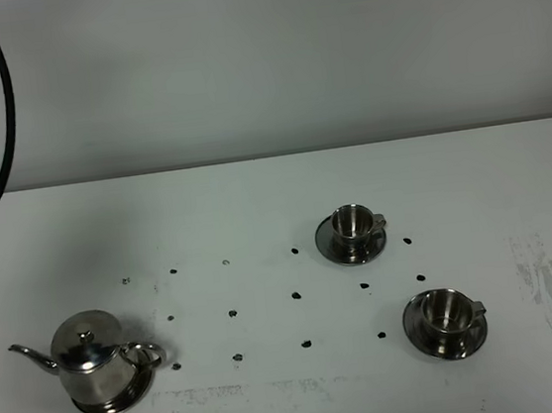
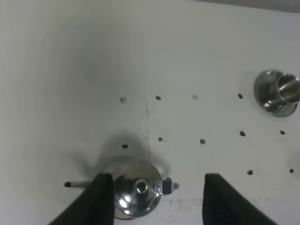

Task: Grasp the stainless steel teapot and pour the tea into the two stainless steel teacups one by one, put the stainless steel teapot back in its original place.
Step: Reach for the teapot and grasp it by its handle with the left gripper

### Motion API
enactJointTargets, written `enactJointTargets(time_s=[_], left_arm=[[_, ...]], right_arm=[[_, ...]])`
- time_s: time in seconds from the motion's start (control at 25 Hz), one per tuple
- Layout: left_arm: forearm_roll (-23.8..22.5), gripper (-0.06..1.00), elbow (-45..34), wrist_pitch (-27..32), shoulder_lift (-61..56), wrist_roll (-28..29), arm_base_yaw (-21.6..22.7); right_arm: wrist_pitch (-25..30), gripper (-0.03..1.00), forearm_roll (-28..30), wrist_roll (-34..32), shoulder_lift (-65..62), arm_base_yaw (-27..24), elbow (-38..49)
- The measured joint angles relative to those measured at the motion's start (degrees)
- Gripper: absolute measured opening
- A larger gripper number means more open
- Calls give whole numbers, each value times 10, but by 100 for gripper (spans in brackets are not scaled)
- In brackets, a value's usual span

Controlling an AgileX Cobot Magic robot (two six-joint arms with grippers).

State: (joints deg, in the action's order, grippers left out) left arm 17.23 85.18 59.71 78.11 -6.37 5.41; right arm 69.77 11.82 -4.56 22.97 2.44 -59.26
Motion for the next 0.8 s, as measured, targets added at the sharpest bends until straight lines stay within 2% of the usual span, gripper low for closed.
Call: enactJointTargets(time_s=[0.16, 0.32, 0.56, 0.8], left_arm=[[4, 49, -14, -13, -17, -1, 0], [9, 49, -15, -16, -24, -3, 0], [10, 49, -15, -15, -25, -4, 0], [10, 49, -15, -10, -26, -4, 0]], right_arm=[[-31, 54, -2, 0, -134, 0, 101], [-47, 54, -25, 17, -210, 0, 171], [-69, 54, -89, 76, -227, 0, 250], [-81, 54, -110, 105, -228, 0, 299]])
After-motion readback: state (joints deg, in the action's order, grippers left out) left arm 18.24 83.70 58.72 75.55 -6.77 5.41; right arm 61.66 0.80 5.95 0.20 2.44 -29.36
